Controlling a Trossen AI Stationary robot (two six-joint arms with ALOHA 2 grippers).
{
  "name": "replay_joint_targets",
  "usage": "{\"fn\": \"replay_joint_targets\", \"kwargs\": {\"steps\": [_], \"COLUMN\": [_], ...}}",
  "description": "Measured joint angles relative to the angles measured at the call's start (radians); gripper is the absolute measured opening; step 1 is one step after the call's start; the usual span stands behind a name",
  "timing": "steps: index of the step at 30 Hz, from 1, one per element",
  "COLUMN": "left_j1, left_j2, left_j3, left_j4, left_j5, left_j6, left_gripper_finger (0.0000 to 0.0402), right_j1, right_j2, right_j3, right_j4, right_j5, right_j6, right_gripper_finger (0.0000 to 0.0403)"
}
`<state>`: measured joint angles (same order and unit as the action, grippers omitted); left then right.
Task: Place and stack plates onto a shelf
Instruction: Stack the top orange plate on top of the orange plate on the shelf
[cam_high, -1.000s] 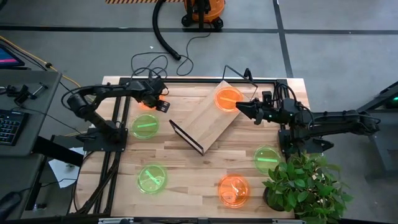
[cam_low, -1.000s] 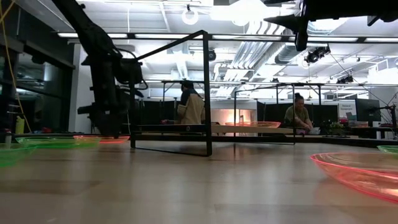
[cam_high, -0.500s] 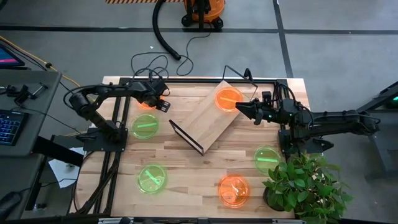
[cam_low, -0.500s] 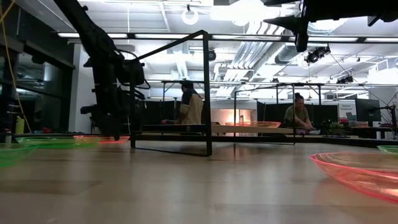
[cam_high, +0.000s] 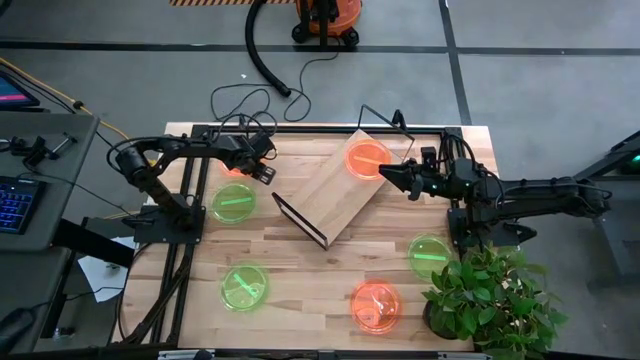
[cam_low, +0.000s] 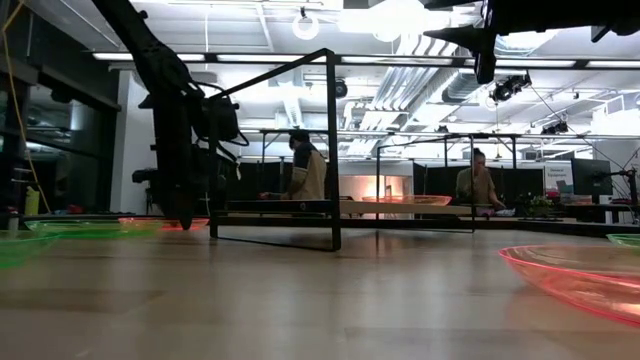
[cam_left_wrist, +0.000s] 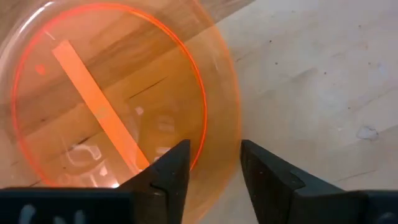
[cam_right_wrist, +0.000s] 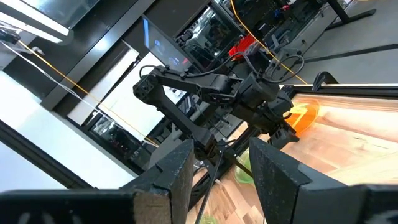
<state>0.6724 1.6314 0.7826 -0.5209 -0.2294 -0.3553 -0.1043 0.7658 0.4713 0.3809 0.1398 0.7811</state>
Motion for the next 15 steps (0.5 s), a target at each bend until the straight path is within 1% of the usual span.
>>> {"fn": "replay_joint_targets", "kwargs": {"steps": [3,7,8,12,15], "left_j1": [0.0,-0.001,-0.001,-0.004,-0.008], "left_j2": [0.0,0.001,0.0,-0.021,-0.071], "left_j3": [0.0,0.0,0.0,0.015,0.04], "left_j4": [0.0,0.003,0.003,-0.03,-0.049], "left_j5": [0.01,0.009,0.009,0.02,0.039], "left_j6": [0.008,0.014,0.018,0.02,0.026], "left_gripper_finger": [0.0084,0.0016,0.0009,0.0005,0.0002], "right_j1": [0.0,0.0,0.0,0.0,0.0], "right_j2": [0.0,0.0,0.0,0.0,0.0], "right_j3": [0.0,0.0,0.0,0.0,0.0], "right_j4": [-0.005,-0.005,-0.005,-0.005,-0.005], "right_j5": [-0.003,-0.009,-0.009,-0.009,-0.009], "right_j6": [0.0,0.004,0.004,0.004,0.004], "right_gripper_finger": [0.014,0.014,0.014,0.014,0.014]}}
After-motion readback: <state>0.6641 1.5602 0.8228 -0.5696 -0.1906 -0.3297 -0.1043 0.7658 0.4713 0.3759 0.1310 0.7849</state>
